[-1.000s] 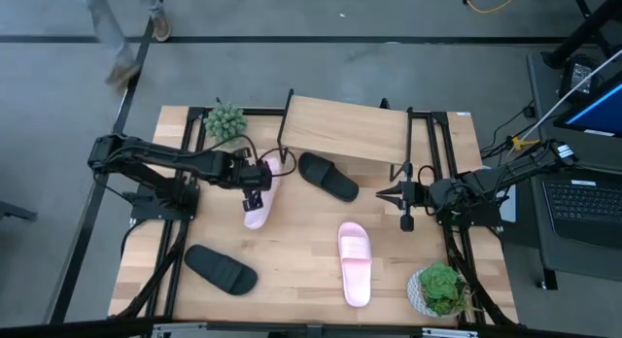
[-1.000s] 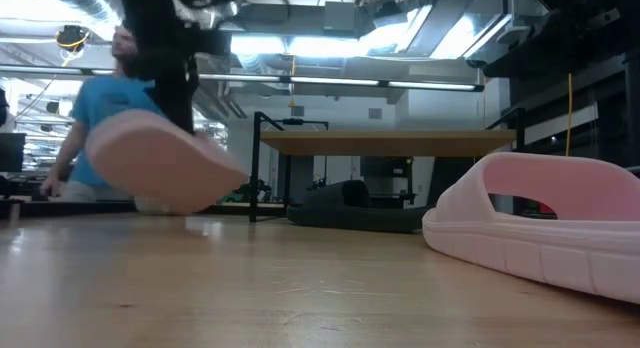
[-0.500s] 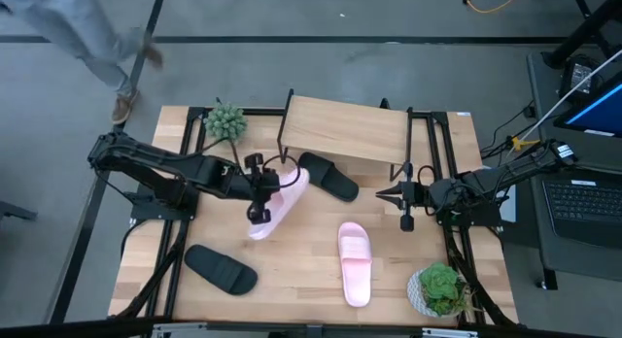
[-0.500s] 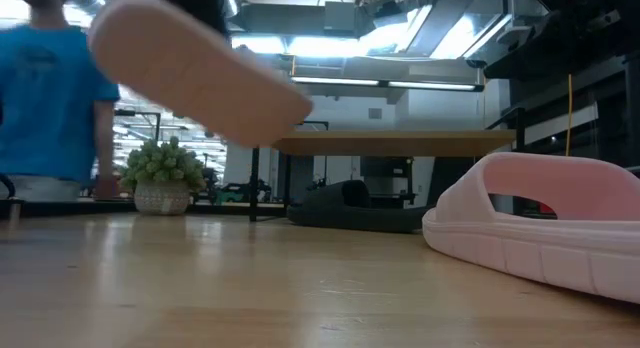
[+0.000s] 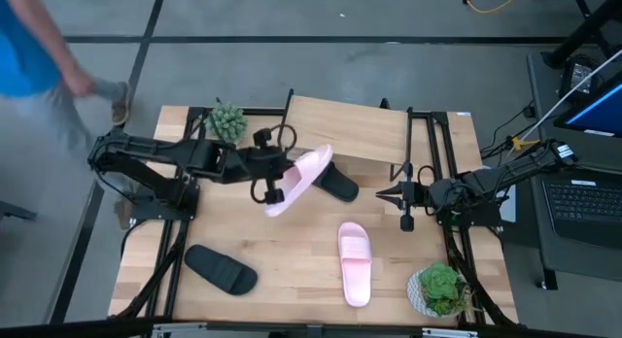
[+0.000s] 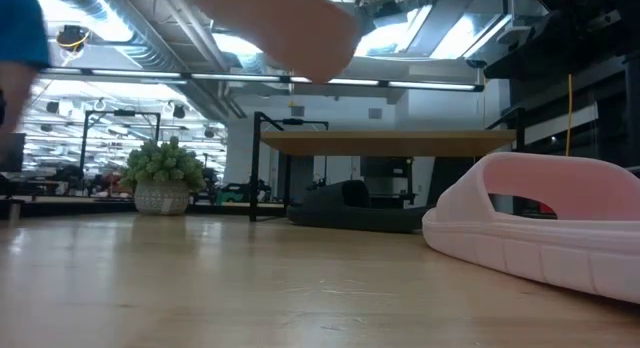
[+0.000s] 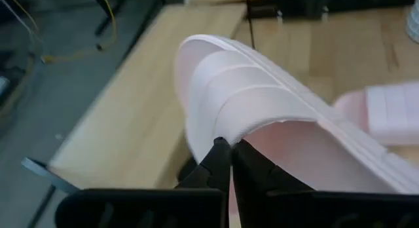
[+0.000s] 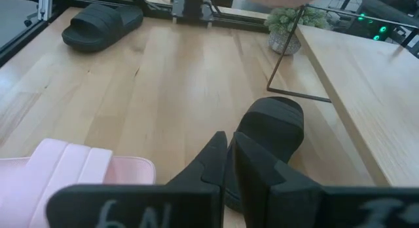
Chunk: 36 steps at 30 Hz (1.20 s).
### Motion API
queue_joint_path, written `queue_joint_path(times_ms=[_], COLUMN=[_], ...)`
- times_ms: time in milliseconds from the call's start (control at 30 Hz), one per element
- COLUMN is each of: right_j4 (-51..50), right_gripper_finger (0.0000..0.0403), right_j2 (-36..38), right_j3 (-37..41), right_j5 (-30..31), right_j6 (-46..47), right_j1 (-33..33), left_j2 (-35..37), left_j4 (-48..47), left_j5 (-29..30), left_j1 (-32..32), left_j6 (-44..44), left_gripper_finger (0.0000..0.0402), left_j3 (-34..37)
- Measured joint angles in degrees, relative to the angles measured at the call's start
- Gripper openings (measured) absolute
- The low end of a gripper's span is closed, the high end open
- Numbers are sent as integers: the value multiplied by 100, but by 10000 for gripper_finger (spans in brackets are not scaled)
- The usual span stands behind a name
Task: Pick and place slides into the shelf
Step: Put the top pink slipper on the shelf
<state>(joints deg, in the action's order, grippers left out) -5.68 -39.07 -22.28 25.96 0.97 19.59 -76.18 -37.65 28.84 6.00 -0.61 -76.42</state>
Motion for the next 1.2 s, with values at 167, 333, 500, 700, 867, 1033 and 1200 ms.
queue_joint_path(times_ms=[167, 333, 500, 700, 867, 1033, 1200], right_j4=[1, 3, 3, 12, 20, 3, -16], right_gripper_finger=[30, 30, 30, 30, 30, 30, 30], right_j2=[0, 0, 0, 2, 2, 2, 2], right_j3=[-1, -1, -1, -1, -3, -3, -3], right_j5=[0, 0, -2, -2, -2, 0, -2], right_j6=[0, -16, -155, -151, -136, -120, -116], right_j1=[0, 2, 0, 0, 0, 0, -2], left_j2=[0, 0, 0, -317, -913, -1620, -2200], left_j4=[356, 844, 1321, 1584, 1106, -18, -759], left_j5=[235, 487, 527, 677, 704, 697, 798], left_j1=[-398, -748, -983, -1174, -1375, -1561, -1737], left_j6=[366, 555, 609, 1000, 1066, 1037, 1037], left_gripper_finger=[0, 0, 0, 0, 0, 0, 0], left_j3=[-11, -11, -11, -113, -771, -1892, -2824])
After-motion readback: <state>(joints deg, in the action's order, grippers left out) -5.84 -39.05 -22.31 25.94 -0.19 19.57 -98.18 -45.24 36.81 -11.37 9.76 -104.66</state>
